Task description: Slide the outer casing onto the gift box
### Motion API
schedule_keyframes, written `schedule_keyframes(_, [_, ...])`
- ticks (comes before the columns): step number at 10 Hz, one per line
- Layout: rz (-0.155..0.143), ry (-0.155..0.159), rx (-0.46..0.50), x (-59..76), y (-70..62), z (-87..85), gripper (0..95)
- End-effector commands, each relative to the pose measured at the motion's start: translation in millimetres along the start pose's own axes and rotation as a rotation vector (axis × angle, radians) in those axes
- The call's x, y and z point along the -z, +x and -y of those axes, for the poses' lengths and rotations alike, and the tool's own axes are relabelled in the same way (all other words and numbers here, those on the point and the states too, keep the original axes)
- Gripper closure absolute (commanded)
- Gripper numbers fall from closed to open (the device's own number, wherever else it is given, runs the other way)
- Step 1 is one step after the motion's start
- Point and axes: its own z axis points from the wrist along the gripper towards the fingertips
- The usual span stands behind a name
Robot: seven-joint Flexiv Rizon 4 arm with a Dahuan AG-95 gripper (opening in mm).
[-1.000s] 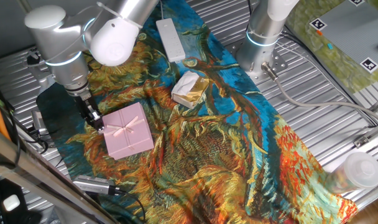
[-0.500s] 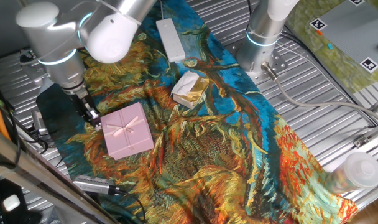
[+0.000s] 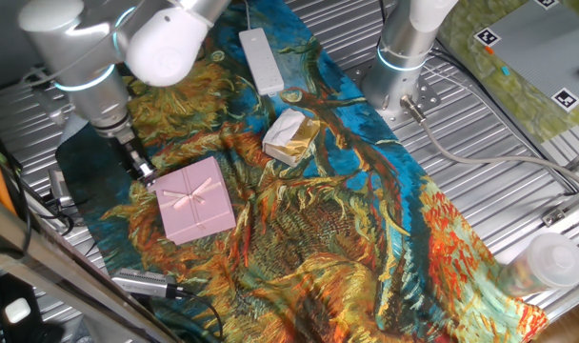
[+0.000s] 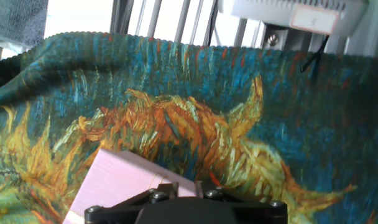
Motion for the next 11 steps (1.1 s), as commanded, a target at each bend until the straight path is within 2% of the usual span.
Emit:
schedule_keyframes(1, [-0.005, -0.003, -0.020, 4.1, 14.7, -4.1, 95.0])
schedule_keyframes(5, [-0.014, -0.002, -0.027, 6.5, 17.6, -2.8, 95.0])
schedule_keyframes(10, [-0.028, -0.006, 0.015, 5.6, 17.9, -2.6, 95.0])
schedule_keyframes(11, [-0.013, 0.015, 0.050, 5.6, 17.9, -2.6, 95.0])
